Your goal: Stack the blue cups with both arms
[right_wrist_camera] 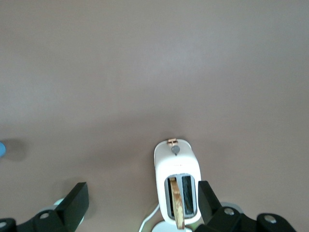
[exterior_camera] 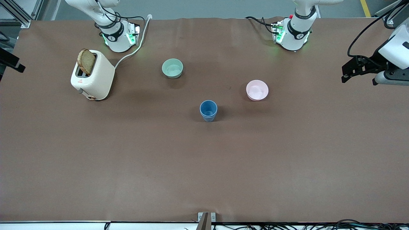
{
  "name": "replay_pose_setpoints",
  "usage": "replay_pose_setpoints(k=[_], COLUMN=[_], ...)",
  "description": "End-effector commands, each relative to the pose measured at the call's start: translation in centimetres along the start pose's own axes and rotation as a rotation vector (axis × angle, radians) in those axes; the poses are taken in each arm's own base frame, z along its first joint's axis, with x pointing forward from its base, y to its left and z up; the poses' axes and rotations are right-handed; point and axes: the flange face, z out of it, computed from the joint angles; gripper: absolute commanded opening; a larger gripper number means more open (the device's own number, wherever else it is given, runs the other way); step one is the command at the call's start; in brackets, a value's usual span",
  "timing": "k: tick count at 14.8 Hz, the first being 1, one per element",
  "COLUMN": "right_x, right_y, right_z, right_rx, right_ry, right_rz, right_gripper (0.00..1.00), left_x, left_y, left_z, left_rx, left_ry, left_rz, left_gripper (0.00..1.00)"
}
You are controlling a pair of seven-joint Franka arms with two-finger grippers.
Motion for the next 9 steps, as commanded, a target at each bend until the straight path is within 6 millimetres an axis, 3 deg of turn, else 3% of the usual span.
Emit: replay_pose_setpoints(k=[1,7,9], right_x=[-0.60,-0.32,0.00], right_y=[-0.03,-0.37,-0.43], right_z=[0.31,1.02,0.81], right_rx=[0.002,0.005,0.008], right_ry=[-0.012,0.003,0.033], right_rz=[-0.016,-0.038,-0.139], right_gripper=[1.00,1.00,1.00], left_x=[0.03,0.08,0.08], left_y=[-0.34,-0.60,-0.60], left_z=[-0.66,-1.00,-1.01], left_rx=[0.015,0.015,0.015], left_ry=[-0.003,0.005,0.005], left_rz=[0.006,0.001,0.001], left_gripper=[1.00,1.00,1.00])
